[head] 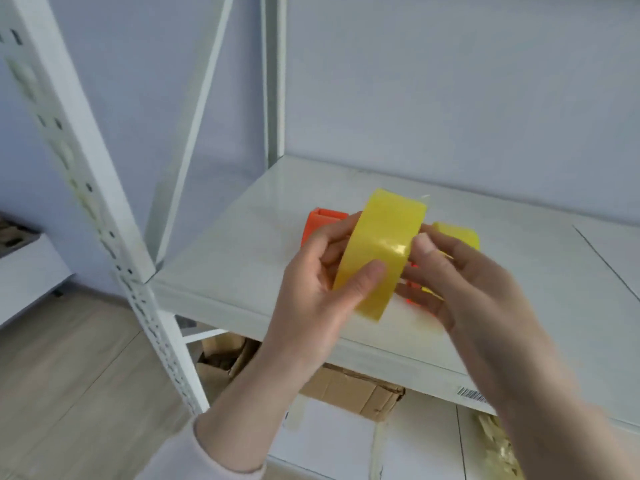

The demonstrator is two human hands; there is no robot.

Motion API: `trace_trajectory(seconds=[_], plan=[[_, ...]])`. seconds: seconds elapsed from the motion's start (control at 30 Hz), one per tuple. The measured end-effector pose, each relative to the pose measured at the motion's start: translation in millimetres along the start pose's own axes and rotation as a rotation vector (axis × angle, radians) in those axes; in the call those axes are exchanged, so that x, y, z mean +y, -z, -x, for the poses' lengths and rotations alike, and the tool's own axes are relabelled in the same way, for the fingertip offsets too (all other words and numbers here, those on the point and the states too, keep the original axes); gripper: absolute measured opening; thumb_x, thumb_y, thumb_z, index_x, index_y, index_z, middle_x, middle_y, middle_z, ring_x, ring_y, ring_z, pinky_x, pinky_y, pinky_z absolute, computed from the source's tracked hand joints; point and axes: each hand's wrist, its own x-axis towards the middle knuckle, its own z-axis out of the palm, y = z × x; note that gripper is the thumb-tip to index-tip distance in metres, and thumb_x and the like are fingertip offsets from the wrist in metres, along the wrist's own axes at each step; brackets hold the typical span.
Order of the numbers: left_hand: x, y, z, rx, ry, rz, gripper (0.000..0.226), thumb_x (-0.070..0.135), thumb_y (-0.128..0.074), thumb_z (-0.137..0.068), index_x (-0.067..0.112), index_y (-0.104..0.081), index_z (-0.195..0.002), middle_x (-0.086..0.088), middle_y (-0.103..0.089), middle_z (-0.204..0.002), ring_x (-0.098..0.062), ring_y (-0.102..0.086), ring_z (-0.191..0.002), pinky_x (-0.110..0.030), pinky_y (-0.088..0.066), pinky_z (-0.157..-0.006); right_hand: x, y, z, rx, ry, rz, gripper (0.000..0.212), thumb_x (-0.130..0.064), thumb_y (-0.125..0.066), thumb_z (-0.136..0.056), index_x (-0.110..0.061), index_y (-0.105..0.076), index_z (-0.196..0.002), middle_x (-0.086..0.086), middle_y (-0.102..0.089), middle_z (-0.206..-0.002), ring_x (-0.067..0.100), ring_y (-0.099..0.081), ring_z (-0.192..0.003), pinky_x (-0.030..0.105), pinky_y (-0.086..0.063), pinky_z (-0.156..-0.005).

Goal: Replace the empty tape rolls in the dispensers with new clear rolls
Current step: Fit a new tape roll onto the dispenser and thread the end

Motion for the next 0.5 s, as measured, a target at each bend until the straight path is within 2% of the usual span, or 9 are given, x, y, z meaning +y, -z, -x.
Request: trace_trajectory(seconds=[0.07,0.1,0.17,0.23,0.3,0.37,0.43,0.5], plan=[[-9.8,-2.9,-5.3,-0.018,-0.016,-0.029,0.04,0.011,-0.067,-0.074,0.021,-0.056,-0.111,0.007,-0.072,-0.094,-0.005,-0.067,-0.09,-0.018,-0.052,-0.073,3.3,-8.5,-5.4,0.049,0.006,-0.051,0.066,-0.038,-0.064,-0.062,-0.012,-0.055,-0.123,0.001,-0.076,-0.096,0.015,-0.069,-0.095,0.029,-0.053,-0.085],[-12.2,-0.7,-8.9,-0.04,-0.029,-0.072,0.04,0.015,-0.069,-0.075,0.019,-0.056,-0.112,0.004,-0.071,-0.099,-0.009,-0.067,-0.093,-0.021,-0.052,-0.076,4.1,-12.2,-8.5,0.08,0.018,-0.083,0.059,-0.033,-0.063,-0.065,-0.011,-0.057,-0.12,0.001,-0.076,-0.095,0.014,-0.07,-0.094,0.026,-0.053,-0.082],[-13.2,14.1,-19.7,-0.049,-0.07,-0.182,0.031,0.029,-0.065,-0.077,0.021,-0.061,-0.107,0.001,-0.07,-0.103,-0.013,-0.066,-0.096,-0.021,-0.051,-0.081,7.2,-16.8,-15.6,0.155,0.022,-0.154,0.05,-0.027,-0.061,-0.069,-0.012,-0.06,-0.117,-0.002,-0.076,-0.092,0.01,-0.069,-0.084,0.019,-0.052,-0.067],[-15.9,39.0,-36.3,0.04,-0.115,-0.288,0.018,0.032,-0.062,-0.08,0.023,-0.065,-0.096,0.003,-0.07,-0.101,-0.006,-0.065,-0.094,-0.015,-0.047,-0.081,13.1,-18.9,-22.4,0.231,0.014,-0.198,0.054,-0.026,-0.06,-0.067,-0.012,-0.059,-0.119,-0.004,-0.075,-0.094,0.007,-0.068,-0.081,0.018,-0.053,-0.063],[-23.1,61.8,-53.1,0.127,-0.087,-0.4,0.011,0.03,-0.063,-0.083,0.026,-0.059,-0.093,0.009,-0.065,-0.099,0.001,-0.061,-0.091,-0.01,-0.044,-0.079,21.8,-22.8,-29.0,0.294,0.0,-0.215,0.058,-0.027,-0.061,-0.064,-0.013,-0.059,-0.121,-0.002,-0.072,-0.109,0.009,-0.067,-0.097,0.026,-0.055,-0.082],[-35.7,73.6,-63.6,0.124,0.046,-0.475,0.019,0.029,-0.064,-0.083,0.027,-0.052,-0.099,0.01,-0.06,-0.102,-0.004,-0.059,-0.093,-0.014,-0.045,-0.08,31.5,-29.0,-33.9,0.349,-0.004,-0.233,0.057,-0.027,-0.062,-0.061,-0.016,-0.06,-0.117,-0.006,-0.072,-0.109,0.007,-0.064,-0.106,0.031,-0.047,-0.098],[-48.7,77.0,-67.8,0.044,0.188,-0.491,0.027,0.03,-0.063,-0.083,0.024,-0.048,-0.104,0.009,-0.058,-0.103,-0.005,-0.058,-0.092,-0.016,-0.045,-0.078,41.2,-36.7,-36.8,0.388,-0.007,-0.229,0.063,-0.031,-0.064,-0.058,-0.017,-0.059,-0.119,-0.013,-0.075,-0.095,0.004,-0.065,-0.101,0.032,-0.044,-0.102],[-58.7,77.5,-68.5,-0.031,0.245,-0.488,0.025,0.028,-0.062,-0.084,0.023,-0.047,-0.104,0.013,-0.058,-0.093,0.002,-0.056,-0.084,-0.009,-0.043,-0.069,49.0,-44.2,-39.2,0.406,0.006,-0.22,0.078,-0.04,-0.068,-0.052,-0.014,-0.056,-0.124,-0.011,-0.074,-0.1,0.007,-0.065,-0.105,0.033,-0.044,-0.101]])
